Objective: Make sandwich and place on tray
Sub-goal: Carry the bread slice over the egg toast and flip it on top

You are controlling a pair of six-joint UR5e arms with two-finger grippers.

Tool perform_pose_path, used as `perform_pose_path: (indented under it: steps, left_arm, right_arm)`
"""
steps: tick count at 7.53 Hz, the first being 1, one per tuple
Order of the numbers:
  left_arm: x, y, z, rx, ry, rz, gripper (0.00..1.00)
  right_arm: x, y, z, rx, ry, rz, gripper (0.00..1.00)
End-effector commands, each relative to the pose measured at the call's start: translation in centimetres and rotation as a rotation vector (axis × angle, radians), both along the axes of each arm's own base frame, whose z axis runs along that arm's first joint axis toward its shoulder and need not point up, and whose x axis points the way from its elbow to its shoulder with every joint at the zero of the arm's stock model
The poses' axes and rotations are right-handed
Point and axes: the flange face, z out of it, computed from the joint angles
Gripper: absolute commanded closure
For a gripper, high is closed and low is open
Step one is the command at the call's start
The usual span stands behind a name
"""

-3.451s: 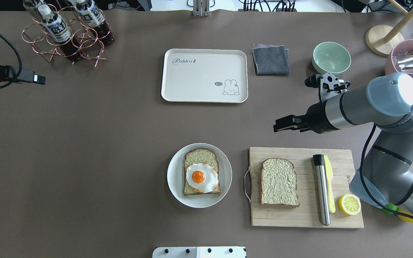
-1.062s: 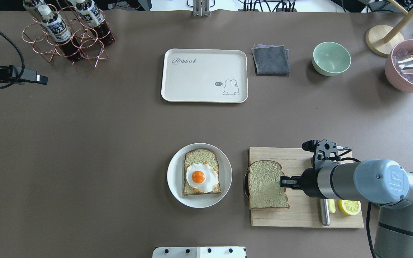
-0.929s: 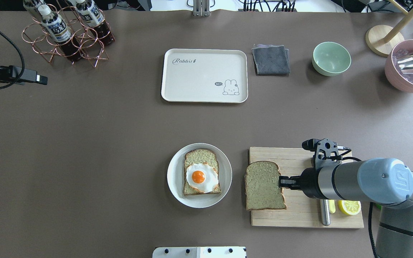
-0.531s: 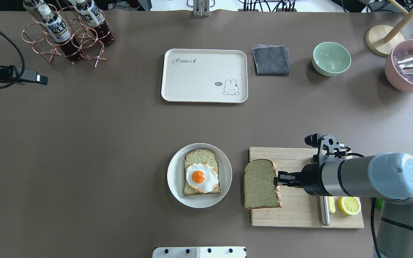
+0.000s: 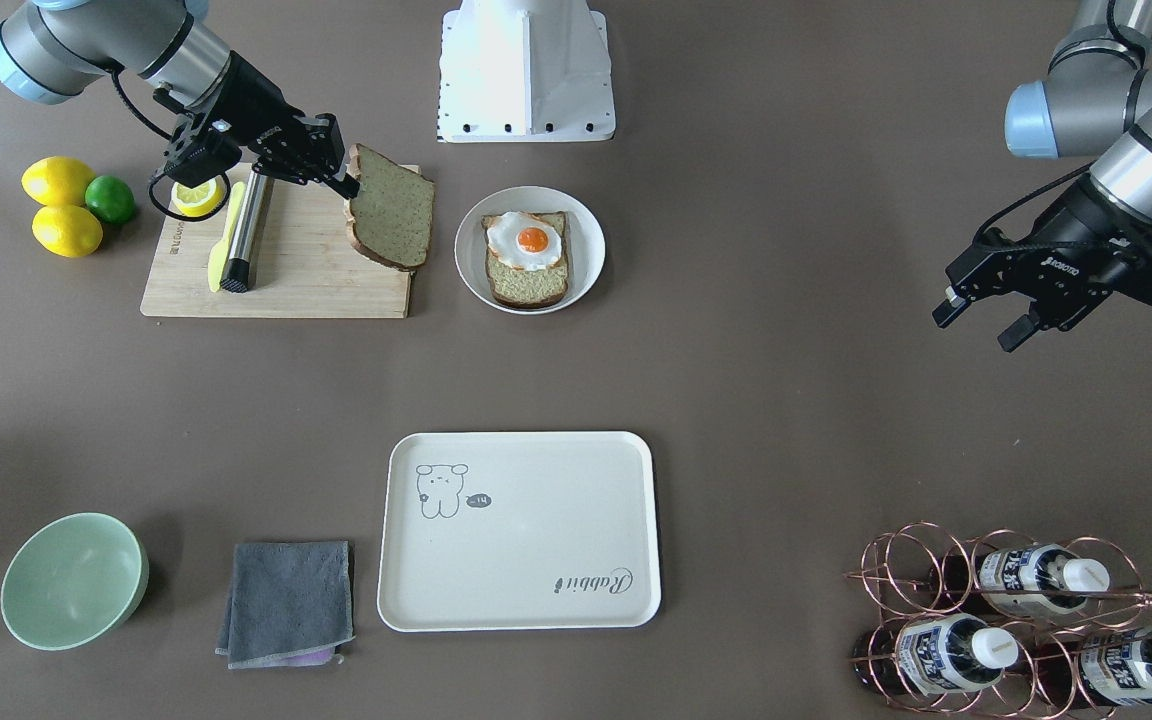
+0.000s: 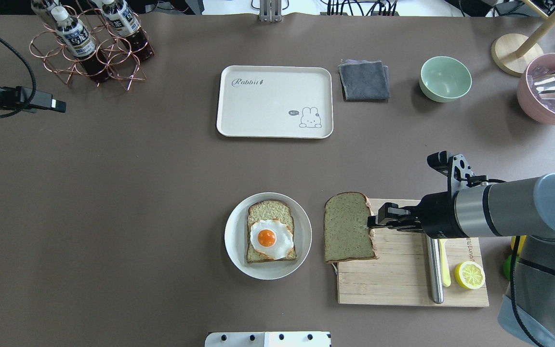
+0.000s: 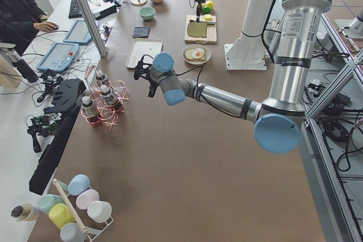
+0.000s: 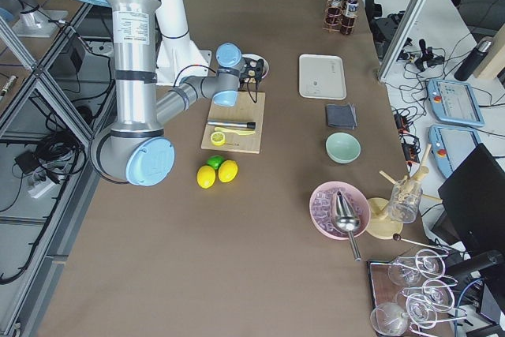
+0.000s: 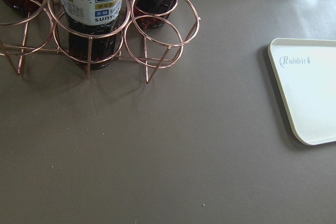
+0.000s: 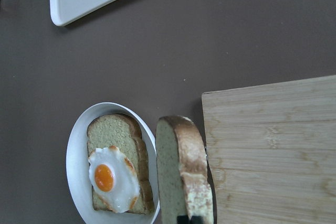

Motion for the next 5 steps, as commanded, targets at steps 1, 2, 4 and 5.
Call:
perform_pose_path:
  steps: [1,2,4,5]
  left_arm:
    - [0.2,-0.4,-0.1,-0.001,-0.001,0.0,0.08]
    - [0.2,-0.5,-0.1,-0.001,-0.001,0.0,0.08]
    - [0.7,-1.3,0.6,-0.012,-0.007,0.001,0.08]
    - [0.7,-1.4,0.5,-0.012,-0.007,0.001,0.08]
  right_arm:
    - [-0.7,-1.5,0.9,-0.022,-0.138,0.013,1.0]
    - [-2.0,-2.4,1.5,-0.049,-0.221,0.021,1.0]
    - [-2.4,-2.5,4.2,-0.049,-0.345,0.015,1.0]
    - [-2.9,-1.9,4.4,-0.047,-0.378,0.025,1.0]
